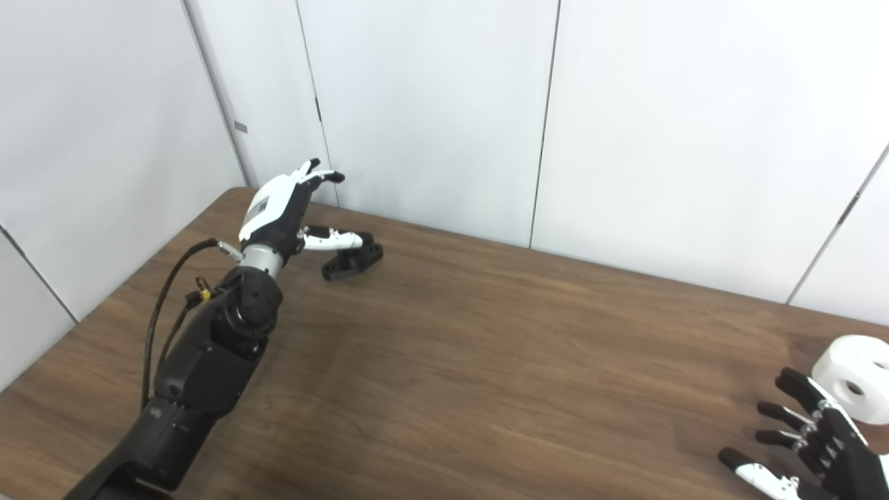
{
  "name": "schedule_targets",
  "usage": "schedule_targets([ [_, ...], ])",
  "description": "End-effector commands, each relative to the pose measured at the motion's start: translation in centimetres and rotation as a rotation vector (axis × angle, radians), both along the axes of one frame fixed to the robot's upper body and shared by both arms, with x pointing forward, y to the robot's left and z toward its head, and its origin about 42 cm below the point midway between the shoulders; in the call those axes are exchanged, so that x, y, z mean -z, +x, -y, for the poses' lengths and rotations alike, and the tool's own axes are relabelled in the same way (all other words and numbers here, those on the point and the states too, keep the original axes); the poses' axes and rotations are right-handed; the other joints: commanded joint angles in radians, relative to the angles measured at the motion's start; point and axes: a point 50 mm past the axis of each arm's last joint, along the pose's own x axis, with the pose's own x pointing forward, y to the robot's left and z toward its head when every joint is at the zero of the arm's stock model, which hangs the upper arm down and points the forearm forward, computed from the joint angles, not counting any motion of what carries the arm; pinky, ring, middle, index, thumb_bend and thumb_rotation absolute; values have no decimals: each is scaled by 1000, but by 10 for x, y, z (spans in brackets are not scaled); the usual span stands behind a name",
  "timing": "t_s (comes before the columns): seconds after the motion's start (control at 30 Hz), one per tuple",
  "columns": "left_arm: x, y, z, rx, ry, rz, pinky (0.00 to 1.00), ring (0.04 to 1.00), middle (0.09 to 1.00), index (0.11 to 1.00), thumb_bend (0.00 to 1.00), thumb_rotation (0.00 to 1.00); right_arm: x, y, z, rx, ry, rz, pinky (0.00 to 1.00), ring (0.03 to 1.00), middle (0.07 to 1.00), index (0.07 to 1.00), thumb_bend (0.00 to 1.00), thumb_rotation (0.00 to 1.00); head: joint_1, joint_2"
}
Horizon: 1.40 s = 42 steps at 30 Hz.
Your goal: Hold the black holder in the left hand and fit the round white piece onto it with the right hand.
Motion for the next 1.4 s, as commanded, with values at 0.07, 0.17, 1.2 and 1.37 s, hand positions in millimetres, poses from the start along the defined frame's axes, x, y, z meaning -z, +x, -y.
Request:
schedule_targets([
  [0.07, -22, 8, -11, -28, 50, 54, 988, 1000, 1000, 809, 988, 285, -17, 3, 5, -3, -12, 70, 576, 726, 841, 822, 735, 96, 1, 1],
  [0.17, -19, 9, -13, -42, 69, 40, 974, 1000, 1000, 807, 994, 288, -17, 3, 5, -3, -19, 71, 578, 730, 847, 824, 733, 97, 0, 2],
  [1.2, 30, 19, -16, -100, 88, -52, 943, 1000, 1000, 801, 995, 299, -20, -3, 7, 1, -28, 60, 585, 723, 832, 808, 762, 140, -18, 16],
  [1.37, 38, 19, -12, -104, 67, -57, 937, 1000, 1000, 786, 958, 268, -20, -4, 9, 1, -32, 65, 583, 717, 827, 805, 750, 120, -19, 21],
])
